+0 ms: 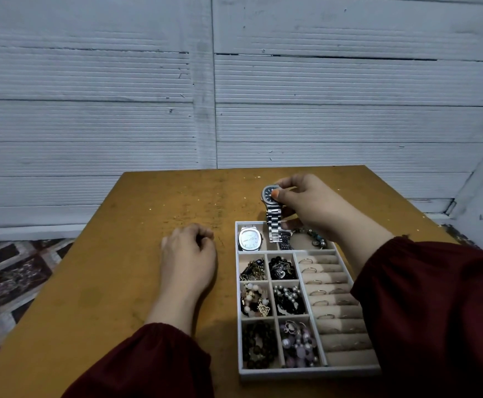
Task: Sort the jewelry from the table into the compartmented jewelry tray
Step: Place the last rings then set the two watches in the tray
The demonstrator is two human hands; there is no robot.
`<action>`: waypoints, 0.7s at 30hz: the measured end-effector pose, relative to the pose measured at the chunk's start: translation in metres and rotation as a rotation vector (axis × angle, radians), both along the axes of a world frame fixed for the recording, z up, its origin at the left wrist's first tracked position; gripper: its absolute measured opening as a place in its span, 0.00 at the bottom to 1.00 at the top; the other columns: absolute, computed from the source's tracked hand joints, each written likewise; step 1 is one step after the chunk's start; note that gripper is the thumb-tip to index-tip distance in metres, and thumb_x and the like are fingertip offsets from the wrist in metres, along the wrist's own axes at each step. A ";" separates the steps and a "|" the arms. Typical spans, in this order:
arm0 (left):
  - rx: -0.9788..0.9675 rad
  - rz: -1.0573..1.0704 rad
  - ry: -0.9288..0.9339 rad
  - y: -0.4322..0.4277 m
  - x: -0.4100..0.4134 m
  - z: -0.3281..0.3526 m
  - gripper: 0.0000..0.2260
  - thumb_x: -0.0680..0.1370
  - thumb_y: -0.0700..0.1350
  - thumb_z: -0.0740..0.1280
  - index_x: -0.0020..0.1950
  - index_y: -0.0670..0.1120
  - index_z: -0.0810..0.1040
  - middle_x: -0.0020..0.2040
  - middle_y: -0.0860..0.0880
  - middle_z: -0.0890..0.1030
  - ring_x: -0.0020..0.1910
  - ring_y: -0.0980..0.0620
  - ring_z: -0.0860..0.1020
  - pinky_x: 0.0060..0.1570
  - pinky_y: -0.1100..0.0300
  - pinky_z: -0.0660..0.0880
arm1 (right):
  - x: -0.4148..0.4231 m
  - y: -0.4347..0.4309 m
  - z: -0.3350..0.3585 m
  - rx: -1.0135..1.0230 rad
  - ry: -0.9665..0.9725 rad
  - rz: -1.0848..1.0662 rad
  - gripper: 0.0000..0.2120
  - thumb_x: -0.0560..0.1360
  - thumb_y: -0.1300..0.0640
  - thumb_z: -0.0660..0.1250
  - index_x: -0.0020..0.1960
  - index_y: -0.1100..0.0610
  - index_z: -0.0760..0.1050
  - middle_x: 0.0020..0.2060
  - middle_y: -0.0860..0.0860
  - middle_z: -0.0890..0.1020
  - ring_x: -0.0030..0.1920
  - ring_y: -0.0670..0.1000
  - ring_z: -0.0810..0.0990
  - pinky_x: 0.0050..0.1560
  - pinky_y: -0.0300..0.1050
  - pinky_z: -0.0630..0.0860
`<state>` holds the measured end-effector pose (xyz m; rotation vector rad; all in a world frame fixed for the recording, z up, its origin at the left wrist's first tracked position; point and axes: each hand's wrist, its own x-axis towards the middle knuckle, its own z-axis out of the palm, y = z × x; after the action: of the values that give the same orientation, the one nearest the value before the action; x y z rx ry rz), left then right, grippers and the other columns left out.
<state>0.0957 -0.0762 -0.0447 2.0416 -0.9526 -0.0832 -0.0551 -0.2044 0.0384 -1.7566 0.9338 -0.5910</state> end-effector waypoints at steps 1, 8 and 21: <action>-0.001 0.000 0.000 0.000 0.000 0.000 0.07 0.75 0.41 0.63 0.46 0.50 0.80 0.49 0.48 0.81 0.54 0.44 0.75 0.57 0.52 0.70 | 0.000 0.000 -0.002 -0.005 0.006 0.009 0.01 0.78 0.60 0.64 0.49 0.55 0.73 0.45 0.57 0.80 0.40 0.54 0.79 0.32 0.45 0.78; -0.001 0.004 -0.013 0.001 0.000 0.000 0.07 0.75 0.41 0.63 0.46 0.50 0.80 0.50 0.47 0.81 0.55 0.44 0.75 0.58 0.52 0.70 | -0.004 0.004 -0.007 -0.046 0.113 0.040 0.02 0.78 0.60 0.65 0.46 0.56 0.74 0.37 0.52 0.80 0.30 0.44 0.77 0.29 0.35 0.73; 0.012 -0.002 -0.007 0.000 0.000 -0.002 0.08 0.76 0.42 0.63 0.48 0.50 0.80 0.50 0.48 0.81 0.55 0.44 0.75 0.58 0.51 0.70 | -0.009 0.013 -0.004 -0.011 0.254 0.035 0.07 0.76 0.61 0.68 0.53 0.62 0.75 0.39 0.55 0.81 0.29 0.49 0.77 0.20 0.33 0.67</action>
<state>0.0961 -0.0757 -0.0470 2.0528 -0.9610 -0.0831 -0.0642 -0.1918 0.0347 -1.8832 1.0718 -0.3552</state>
